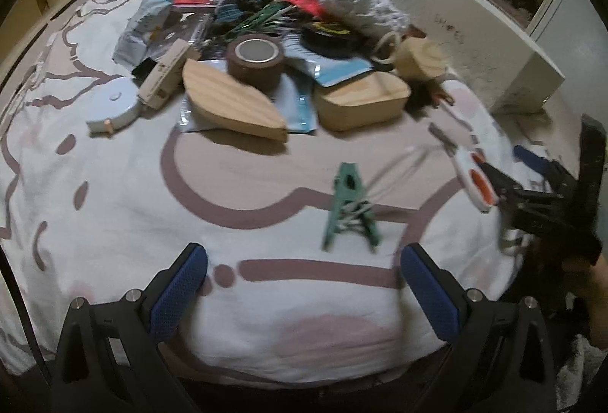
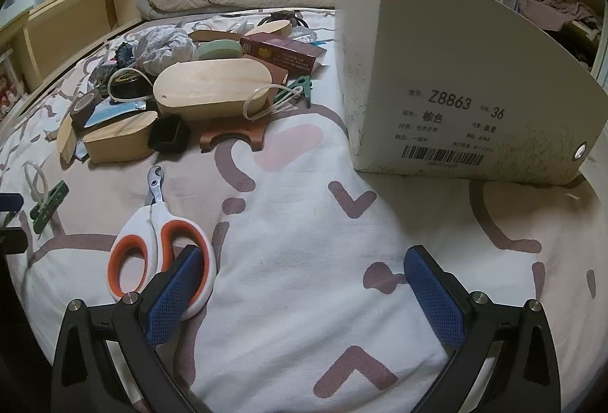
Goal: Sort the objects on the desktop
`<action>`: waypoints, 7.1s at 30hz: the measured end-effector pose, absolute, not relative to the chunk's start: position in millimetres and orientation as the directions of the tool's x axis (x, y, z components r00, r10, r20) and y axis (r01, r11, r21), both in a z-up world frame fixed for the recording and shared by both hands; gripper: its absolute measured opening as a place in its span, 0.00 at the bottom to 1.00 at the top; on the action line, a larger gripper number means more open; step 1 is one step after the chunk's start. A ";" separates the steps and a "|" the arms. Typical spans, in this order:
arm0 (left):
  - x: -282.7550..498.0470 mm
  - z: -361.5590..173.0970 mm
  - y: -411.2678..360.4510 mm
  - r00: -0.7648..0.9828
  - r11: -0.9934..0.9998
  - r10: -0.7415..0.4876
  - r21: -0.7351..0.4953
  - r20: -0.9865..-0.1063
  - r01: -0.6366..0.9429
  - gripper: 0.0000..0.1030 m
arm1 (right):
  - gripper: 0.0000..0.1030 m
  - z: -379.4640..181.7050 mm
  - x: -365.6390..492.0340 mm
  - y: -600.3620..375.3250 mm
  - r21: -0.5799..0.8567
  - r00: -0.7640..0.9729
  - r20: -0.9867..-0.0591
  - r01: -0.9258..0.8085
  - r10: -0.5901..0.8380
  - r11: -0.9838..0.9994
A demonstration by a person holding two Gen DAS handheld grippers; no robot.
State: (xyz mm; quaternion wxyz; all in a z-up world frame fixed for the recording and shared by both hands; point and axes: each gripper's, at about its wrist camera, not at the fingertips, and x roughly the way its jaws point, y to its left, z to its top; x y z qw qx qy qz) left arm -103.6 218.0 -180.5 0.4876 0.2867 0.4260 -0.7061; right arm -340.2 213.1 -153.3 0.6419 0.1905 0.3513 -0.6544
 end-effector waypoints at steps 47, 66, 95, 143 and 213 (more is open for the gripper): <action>-128.1 -182.3 218.6 -0.328 -0.068 -0.572 -0.355 -0.752 0.932 0.78 | 1.00 -150.2 -292.6 215.7 -0.185 -0.016 -0.761 0.963 -0.649 0.194; -139.5 -172.1 230.1 -0.392 -0.149 -0.589 -0.382 -0.707 0.912 0.39 | 1.00 -146.9 -325.9 218.6 -0.250 -0.143 -0.729 0.966 -0.669 0.067; -135.8 -177.4 229.1 -0.410 -0.113 -0.577 -0.428 -0.706 0.897 0.32 | 0.91 -154.0 -309.7 229.5 -0.190 -0.138 -0.690 0.982 -0.711 -0.006; -136.8 -173.7 230.0 -0.397 -0.097 -0.600 -0.430 -0.695 0.898 0.31 | 0.35 -147.4 -295.3 227.9 -0.218 -0.098 -0.629 0.974 -0.771 0.055; -114.1 -175.8 242.8 -0.226 0.097 -0.629 -0.363 -0.744 0.927 0.55 | 0.48 -130.5 -337.7 235.9 -0.202 -0.181 -0.774 0.979 -0.607 -0.034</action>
